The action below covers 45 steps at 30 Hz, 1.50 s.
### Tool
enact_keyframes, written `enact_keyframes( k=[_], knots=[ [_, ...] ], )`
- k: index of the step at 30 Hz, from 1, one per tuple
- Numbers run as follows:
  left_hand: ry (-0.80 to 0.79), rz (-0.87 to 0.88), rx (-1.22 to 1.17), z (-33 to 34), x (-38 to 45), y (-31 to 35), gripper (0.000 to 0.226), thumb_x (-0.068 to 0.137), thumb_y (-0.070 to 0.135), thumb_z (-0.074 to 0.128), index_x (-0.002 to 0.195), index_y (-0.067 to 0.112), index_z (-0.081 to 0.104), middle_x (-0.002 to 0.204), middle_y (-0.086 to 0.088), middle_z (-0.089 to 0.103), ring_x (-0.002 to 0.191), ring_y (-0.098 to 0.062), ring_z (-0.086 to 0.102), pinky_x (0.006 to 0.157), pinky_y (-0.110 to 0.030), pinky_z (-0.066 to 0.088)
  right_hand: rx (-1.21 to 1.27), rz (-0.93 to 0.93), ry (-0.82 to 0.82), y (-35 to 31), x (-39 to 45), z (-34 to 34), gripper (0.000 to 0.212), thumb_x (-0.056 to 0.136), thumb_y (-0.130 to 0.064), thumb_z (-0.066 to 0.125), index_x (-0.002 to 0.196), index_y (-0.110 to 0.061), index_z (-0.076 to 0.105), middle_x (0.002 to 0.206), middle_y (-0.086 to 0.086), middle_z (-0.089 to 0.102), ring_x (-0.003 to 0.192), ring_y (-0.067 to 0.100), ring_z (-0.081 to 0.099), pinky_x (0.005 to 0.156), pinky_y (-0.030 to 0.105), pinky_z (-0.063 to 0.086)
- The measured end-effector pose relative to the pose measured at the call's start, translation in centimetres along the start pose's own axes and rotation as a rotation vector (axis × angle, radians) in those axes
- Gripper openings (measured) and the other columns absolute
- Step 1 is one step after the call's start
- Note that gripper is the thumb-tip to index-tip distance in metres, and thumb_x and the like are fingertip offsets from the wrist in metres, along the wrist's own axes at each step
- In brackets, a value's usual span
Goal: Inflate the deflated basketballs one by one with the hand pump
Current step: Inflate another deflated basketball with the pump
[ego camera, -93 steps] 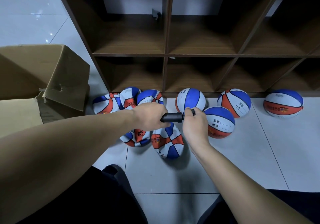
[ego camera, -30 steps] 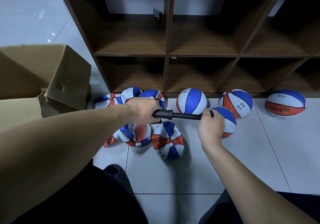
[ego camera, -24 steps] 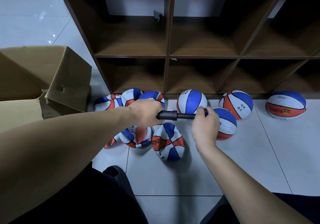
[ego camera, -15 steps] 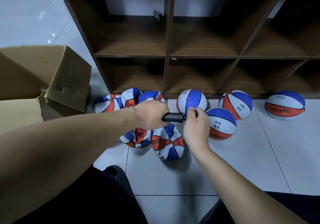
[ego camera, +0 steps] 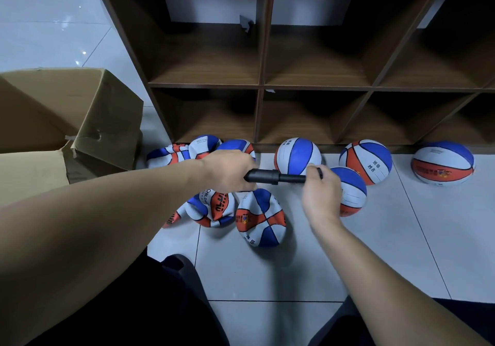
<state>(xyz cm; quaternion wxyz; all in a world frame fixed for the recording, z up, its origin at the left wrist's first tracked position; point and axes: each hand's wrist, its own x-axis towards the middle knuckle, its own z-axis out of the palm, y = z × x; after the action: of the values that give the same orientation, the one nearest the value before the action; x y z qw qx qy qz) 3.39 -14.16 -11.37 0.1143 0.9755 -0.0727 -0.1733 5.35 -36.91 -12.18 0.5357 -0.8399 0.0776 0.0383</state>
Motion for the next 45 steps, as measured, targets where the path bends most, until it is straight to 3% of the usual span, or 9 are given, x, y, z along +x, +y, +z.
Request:
enact_keyframes(
  k=[5,11,16,25,33,37,41,45],
  knots=[
    [-0.025,-0.045,0.005,-0.4,-0.2,-1.6,0.021,0.096,0.046,0.07,0.085,0.03,0.063,0.073,0.006,0.065,0.069,-0.015,0.063,0.062,-0.036,0.05,0.043,0.089,0.071,0.9,1.8,-1.7,0.032,0.103,-0.026,0.053,0.072,-0.014,0.053,0.067,0.001,0.053,0.065,0.02,0.048,0.062,0.034,0.042],
    [-0.008,-0.045,0.052,0.2,-0.2,-0.3,0.024,0.098,0.048,0.067,0.088,0.026,0.067,0.073,0.004,0.066,0.068,-0.018,0.064,0.063,-0.038,0.053,0.05,0.076,0.083,0.4,0.5,-0.4,0.037,0.103,-0.02,0.052,0.067,-0.018,0.043,0.063,-0.001,0.044,0.061,0.02,0.04,0.06,0.037,0.035],
    [-0.005,-0.026,0.05,0.0,-0.3,0.5,0.024,0.1,0.045,0.065,0.088,0.025,0.066,0.075,0.001,0.068,0.069,-0.018,0.064,0.057,-0.031,0.04,0.068,0.127,-0.018,-0.3,-0.4,0.8,0.036,0.104,-0.023,0.05,0.07,-0.017,0.038,0.066,0.001,0.04,0.062,0.023,0.036,0.063,0.042,0.033],
    [0.007,0.034,0.021,0.3,0.2,1.8,0.025,0.101,0.043,0.065,0.082,0.027,0.062,0.071,0.003,0.065,0.065,-0.018,0.063,0.057,-0.031,0.043,0.014,0.056,-0.143,-1.0,-1.8,1.8,0.042,0.112,-0.036,0.046,0.075,-0.016,0.043,0.068,0.0,0.045,0.063,0.019,0.043,0.06,0.036,0.035],
    [0.016,0.057,0.011,0.2,0.4,1.3,0.026,0.098,0.047,0.066,0.081,0.028,0.061,0.07,0.005,0.064,0.064,-0.016,0.063,0.056,-0.033,0.046,-0.043,0.027,-0.182,-1.2,-1.2,1.6,0.041,0.111,-0.036,0.047,0.075,-0.017,0.044,0.07,0.0,0.048,0.066,0.02,0.046,0.061,0.036,0.037],
    [0.024,0.006,0.004,-0.3,0.0,-0.6,0.025,0.096,0.046,0.068,0.08,0.03,0.058,0.07,0.004,0.064,0.066,-0.016,0.062,0.058,-0.034,0.047,-0.025,0.096,-0.094,-0.6,1.3,-0.1,0.035,0.105,-0.035,0.049,0.076,-0.015,0.052,0.07,0.004,0.051,0.067,0.026,0.048,0.064,0.041,0.041],
    [-0.032,-0.058,-0.015,-0.8,-0.6,-2.3,0.024,0.099,0.044,0.069,0.08,0.034,0.057,0.073,0.005,0.064,0.067,-0.014,0.061,0.06,-0.032,0.044,0.079,0.266,-0.075,0.1,3.3,-1.8,0.026,0.107,-0.027,0.051,0.085,-0.017,0.059,0.066,0.004,0.044,0.055,0.02,0.037,0.05,0.03,0.033],
    [-0.038,-0.081,0.021,-0.6,-0.6,-2.2,0.023,0.099,0.043,0.068,0.081,0.032,0.06,0.072,0.005,0.065,0.066,-0.015,0.062,0.059,-0.033,0.046,0.129,0.309,-0.132,0.3,3.4,-1.9,0.019,0.1,-0.023,0.052,0.082,-0.019,0.046,0.076,0.012,0.03,0.062,0.023,0.021,0.051,0.034,0.02]
  ],
)
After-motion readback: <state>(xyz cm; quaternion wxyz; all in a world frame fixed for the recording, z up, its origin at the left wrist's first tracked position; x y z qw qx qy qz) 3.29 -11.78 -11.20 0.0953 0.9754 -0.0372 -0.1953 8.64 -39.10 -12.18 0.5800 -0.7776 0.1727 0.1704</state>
